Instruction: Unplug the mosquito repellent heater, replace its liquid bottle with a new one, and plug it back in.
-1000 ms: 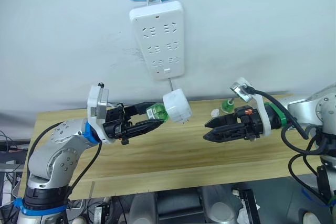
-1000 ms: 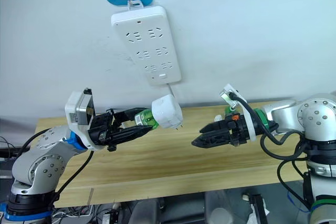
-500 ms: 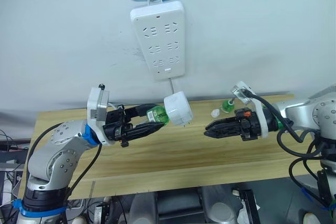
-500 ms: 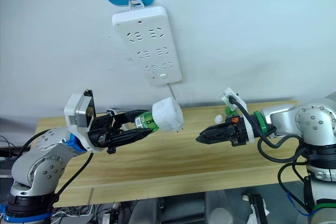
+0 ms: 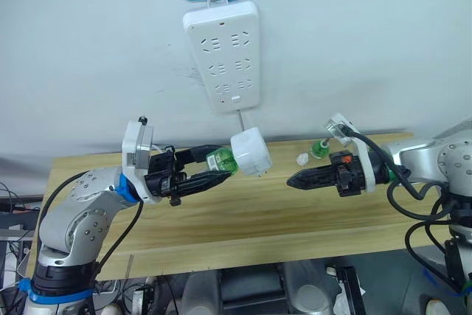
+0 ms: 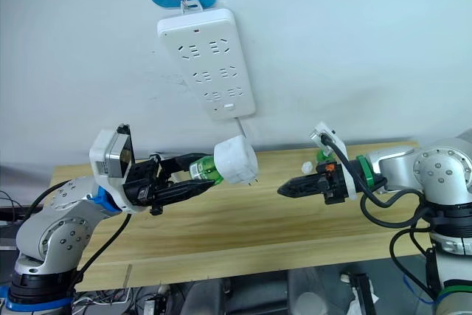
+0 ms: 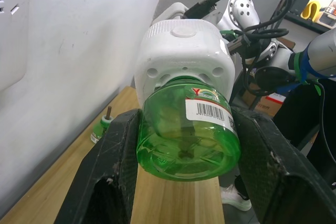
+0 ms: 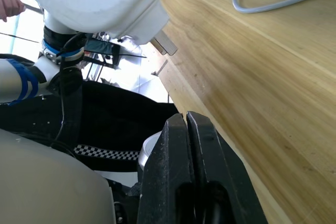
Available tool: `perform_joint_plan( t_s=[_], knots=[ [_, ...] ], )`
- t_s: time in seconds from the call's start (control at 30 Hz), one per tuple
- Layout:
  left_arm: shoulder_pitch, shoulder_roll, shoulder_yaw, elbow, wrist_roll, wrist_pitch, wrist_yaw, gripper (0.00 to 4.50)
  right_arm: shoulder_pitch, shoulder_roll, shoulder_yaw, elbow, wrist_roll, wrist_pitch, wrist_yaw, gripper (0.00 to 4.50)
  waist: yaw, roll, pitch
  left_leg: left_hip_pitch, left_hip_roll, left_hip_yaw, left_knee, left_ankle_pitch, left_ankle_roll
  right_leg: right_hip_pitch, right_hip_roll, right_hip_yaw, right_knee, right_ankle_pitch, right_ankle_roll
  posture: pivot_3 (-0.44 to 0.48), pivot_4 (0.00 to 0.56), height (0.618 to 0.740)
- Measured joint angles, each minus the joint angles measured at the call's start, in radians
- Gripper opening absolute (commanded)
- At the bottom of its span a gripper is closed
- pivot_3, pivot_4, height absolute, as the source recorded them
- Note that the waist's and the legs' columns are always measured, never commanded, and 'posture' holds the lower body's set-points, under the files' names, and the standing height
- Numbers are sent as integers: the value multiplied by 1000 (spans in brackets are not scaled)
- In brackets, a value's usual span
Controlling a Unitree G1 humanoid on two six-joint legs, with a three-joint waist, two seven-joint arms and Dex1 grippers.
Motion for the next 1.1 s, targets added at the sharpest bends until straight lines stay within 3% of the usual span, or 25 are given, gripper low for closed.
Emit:
perform_joint_plan(
  t_s=[0.47, 1.1],
  knots=[
    [-8, 0, -1, 2, 0, 0, -2, 2276, 0, 17, 2, -4, -98, -58, 5, 67, 0, 0, 0, 0, 0, 0, 0, 0, 0, 0, 0, 0, 0, 0, 0, -208, 316, 740],
    [-21, 0, -6, 2, 0, 2, 0, 2276, -55, 143, 28, 18, -219, -138, 5, 67, -1, 0, 0, 0, 0, 0, 0, 0, 0, 0, 0, 0, 0, 0, 0, -202, 316, 740]
  ],
)
